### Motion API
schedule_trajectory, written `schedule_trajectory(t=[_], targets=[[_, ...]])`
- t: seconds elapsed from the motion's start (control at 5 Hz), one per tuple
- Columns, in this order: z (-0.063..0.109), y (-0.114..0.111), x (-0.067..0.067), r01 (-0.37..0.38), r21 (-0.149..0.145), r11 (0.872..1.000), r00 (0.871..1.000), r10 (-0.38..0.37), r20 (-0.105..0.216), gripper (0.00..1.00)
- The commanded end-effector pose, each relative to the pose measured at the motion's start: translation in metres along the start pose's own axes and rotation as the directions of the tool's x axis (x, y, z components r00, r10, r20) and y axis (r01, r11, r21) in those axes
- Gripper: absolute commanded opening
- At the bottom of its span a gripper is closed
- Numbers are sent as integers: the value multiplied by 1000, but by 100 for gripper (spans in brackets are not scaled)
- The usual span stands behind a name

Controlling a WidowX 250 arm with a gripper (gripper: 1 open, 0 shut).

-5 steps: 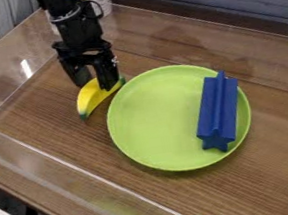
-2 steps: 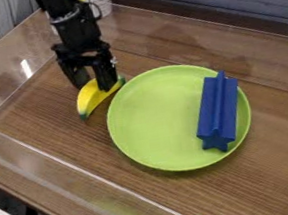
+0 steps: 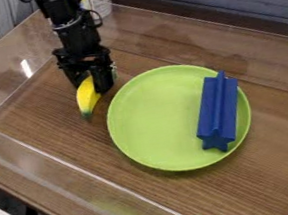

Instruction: Put the banana in the green plate

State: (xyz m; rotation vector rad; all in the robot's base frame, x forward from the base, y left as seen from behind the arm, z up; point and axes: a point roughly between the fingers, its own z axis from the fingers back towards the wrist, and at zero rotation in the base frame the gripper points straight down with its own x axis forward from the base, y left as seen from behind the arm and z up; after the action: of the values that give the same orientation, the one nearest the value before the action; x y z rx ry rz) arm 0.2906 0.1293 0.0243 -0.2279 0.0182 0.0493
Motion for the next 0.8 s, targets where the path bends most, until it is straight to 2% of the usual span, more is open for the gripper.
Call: schedule_trajectory(t=[0.0,0.4,0.6], targets=[[14,-7,4,6,9,1000,999,-7,34,0],[38,-29,2,17,6,1000,998,-17,68,0],[57,-48,0,30,5,1000,994,-30,100,0]])
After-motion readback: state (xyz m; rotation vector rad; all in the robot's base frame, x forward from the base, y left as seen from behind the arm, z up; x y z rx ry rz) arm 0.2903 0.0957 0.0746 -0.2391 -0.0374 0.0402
